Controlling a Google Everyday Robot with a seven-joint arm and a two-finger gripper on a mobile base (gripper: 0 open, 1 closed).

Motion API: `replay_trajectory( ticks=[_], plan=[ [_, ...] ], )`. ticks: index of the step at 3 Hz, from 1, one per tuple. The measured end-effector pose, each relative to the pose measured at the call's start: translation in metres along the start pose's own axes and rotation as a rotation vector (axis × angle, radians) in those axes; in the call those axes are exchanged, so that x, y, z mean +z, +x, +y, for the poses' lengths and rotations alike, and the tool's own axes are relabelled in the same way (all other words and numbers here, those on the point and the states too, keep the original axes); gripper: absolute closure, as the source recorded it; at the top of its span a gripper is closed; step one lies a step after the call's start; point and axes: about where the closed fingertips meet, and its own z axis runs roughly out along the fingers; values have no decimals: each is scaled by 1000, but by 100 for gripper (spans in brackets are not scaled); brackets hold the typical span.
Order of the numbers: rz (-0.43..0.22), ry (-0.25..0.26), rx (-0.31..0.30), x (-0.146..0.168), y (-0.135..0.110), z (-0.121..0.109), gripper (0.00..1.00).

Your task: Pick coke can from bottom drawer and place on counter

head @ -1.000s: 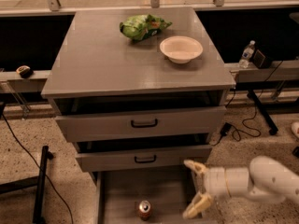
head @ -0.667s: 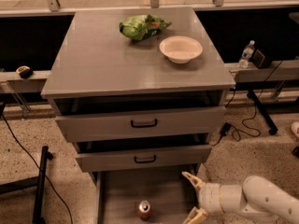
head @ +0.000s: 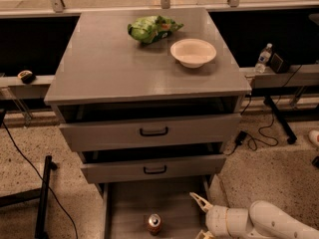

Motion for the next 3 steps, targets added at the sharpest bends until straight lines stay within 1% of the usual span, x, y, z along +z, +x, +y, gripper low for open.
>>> replay_trajectory(
  ticks=[1, 2, 3],
  plan=[
    [-5, 52, 3, 43, 17, -12, 0],
    [45, 105, 8, 89, 41, -13, 0],
    [56, 161, 43, 132, 78, -34, 0]
  ],
)
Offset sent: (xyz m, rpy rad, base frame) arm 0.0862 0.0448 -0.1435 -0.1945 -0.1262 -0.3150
